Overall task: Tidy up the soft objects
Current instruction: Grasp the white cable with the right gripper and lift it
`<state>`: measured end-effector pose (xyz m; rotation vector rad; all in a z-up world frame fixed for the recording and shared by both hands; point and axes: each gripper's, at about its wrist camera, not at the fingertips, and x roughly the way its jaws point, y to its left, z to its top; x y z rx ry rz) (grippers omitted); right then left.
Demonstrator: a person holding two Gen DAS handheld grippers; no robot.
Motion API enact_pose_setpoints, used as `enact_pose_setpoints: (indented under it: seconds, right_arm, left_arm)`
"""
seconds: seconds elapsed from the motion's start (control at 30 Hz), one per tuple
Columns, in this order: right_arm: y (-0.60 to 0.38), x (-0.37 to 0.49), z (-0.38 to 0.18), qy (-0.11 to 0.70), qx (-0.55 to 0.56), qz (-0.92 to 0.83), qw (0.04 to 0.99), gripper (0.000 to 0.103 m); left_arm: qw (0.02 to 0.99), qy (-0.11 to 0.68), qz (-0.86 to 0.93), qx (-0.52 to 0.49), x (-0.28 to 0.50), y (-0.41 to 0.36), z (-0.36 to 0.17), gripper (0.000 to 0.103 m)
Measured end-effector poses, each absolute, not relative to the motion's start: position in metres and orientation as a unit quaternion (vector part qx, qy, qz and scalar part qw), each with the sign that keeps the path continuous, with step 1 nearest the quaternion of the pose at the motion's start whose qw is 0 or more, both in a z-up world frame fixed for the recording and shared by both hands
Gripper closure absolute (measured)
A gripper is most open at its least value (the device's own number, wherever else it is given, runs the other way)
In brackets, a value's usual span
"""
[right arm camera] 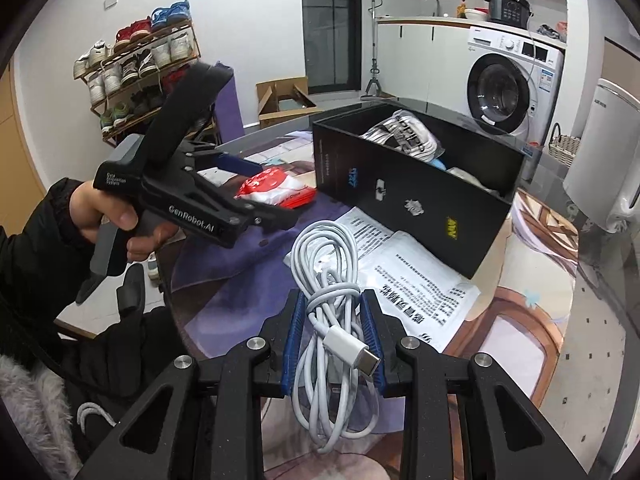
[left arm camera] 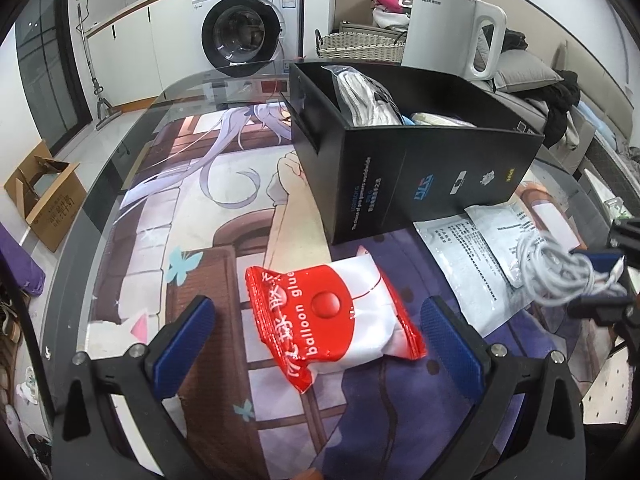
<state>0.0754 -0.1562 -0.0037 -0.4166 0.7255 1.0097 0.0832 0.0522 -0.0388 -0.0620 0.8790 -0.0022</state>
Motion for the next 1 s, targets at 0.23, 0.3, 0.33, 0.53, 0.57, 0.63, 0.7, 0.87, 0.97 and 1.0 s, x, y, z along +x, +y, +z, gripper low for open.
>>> enact_pose_setpoints:
  seconds: [0.23, 0.3, 0.33, 0.53, 0.57, 0.63, 0.7, 0.87, 0.97, 1.0]
  right_arm:
    - [-0.164, 0.089, -0.004, 0.347, -0.173, 0.433, 0.814, 0.074]
    - [-0.166, 0.093, -0.005, 0.351, -0.169, 0.423, 0.818, 0.074]
    - [-0.167, 0.094, -0.006, 0.352, -0.168, 0.42, 0.819, 0.074]
    - [-0.169, 0.103, -0.011, 0.365, -0.159, 0.401, 0.825, 0.074]
    - [-0.169, 0.104, -0.012, 0.366, -0.158, 0.398, 0.826, 0.074]
    - [-0.17, 0.106, -0.013, 0.369, -0.156, 0.396, 0.826, 0.074]
    - [-0.17, 0.107, -0.015, 0.371, -0.156, 0.393, 0.827, 0.074]
    - [-0.17, 0.107, -0.016, 0.37, -0.156, 0.392, 0.828, 0.074]
    - [-0.17, 0.106, -0.015, 0.367, -0.155, 0.393, 0.829, 0.074]
    - [-0.17, 0.106, -0.014, 0.365, -0.154, 0.392, 0.83, 0.074]
  left_arm:
    - [0.904, 0.428, 0.001, -0.02, 0.083, 0.049, -0.04, 0.0]
    - [0.903, 0.429, 0.001, -0.019, 0.084, 0.048, -0.04, 0.0]
    - [0.903, 0.429, 0.0, -0.019, 0.084, 0.049, -0.04, 0.0]
    - [0.904, 0.428, -0.007, -0.017, 0.082, 0.048, -0.04, 0.002]
    - [0.905, 0.426, -0.009, -0.017, 0.082, 0.048, -0.039, 0.003]
    - [0.908, 0.42, -0.012, -0.015, 0.08, 0.047, -0.038, 0.011]
    - [0.91, 0.414, -0.019, -0.011, 0.078, 0.046, -0.037, 0.019]
    - [0.914, 0.404, -0.026, -0.014, 0.076, 0.047, -0.033, 0.048]
    - [0.919, 0.392, -0.034, -0.022, 0.072, 0.046, -0.027, 0.051]
    - [0.921, 0.386, -0.037, -0.02, 0.07, 0.045, -0.023, 0.051]
